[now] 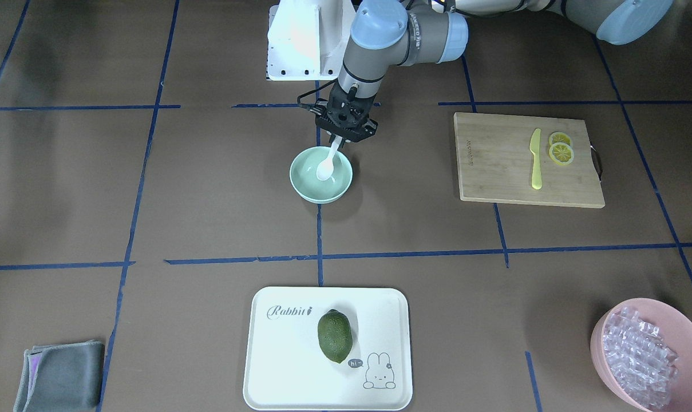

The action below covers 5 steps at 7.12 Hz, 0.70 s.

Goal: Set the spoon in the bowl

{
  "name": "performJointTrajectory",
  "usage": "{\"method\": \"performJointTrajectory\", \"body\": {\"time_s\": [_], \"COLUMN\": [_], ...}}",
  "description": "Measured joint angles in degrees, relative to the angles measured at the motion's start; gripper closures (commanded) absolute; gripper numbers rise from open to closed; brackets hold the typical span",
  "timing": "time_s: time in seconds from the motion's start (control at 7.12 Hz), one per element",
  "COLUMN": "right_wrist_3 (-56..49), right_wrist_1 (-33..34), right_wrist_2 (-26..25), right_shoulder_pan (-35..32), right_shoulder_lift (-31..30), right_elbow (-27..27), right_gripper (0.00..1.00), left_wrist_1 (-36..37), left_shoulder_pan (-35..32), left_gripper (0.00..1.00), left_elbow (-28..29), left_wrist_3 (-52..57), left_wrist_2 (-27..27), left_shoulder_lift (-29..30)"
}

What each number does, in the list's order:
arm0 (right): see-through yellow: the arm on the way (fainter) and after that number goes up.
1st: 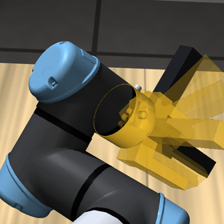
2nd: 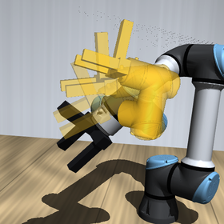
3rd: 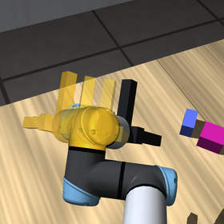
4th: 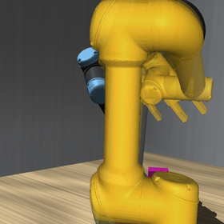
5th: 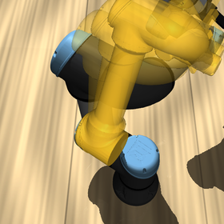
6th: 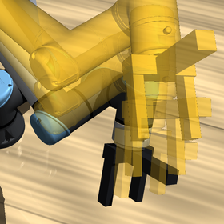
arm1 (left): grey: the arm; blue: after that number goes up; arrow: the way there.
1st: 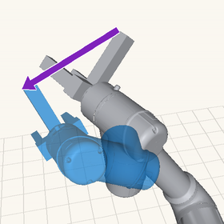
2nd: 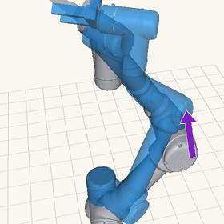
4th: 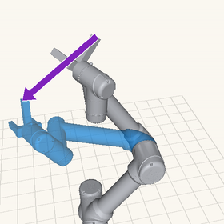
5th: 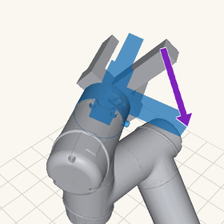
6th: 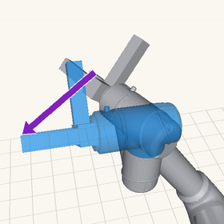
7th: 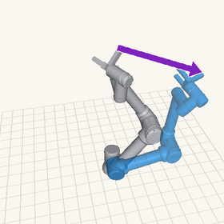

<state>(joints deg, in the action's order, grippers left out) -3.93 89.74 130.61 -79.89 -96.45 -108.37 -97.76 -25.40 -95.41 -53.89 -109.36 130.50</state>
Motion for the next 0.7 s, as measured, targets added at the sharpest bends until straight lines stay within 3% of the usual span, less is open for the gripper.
{"method": "performJointTrajectory", "body": {"time_s": [0.14,0.28,0.56,0.7], "right_wrist_3": [0.0,0.0,0.0,0.1], "right_wrist_1": [0.0,0.0,0.0,0.0], "right_wrist_2": [0.0,0.0,0.0,0.0], "right_shoulder_pan": [0.0,0.0,0.0,0.0], "right_shoulder_lift": [0.0,0.0,0.0,0.0], "right_elbow": [0.0,0.0,0.0,0.1], "right_gripper": [0.00,0.00,0.00,0.00], "left_wrist_1": [0.1,0.4,3.4,9.4], "left_shoulder_pan": [0.0,0.0,-0.8,-2.4], "left_gripper": [0.13,0.01,0.00,0.00], "left_elbow": [0.2,0.1,-1.6,-5.1], "left_wrist_3": [-0.1,-0.2,-0.1,0.3], "left_wrist_2": [0.0,0.0,0.0,-0.1], "left_shoulder_lift": [0.2,0.2,-0.1,-0.9]}}
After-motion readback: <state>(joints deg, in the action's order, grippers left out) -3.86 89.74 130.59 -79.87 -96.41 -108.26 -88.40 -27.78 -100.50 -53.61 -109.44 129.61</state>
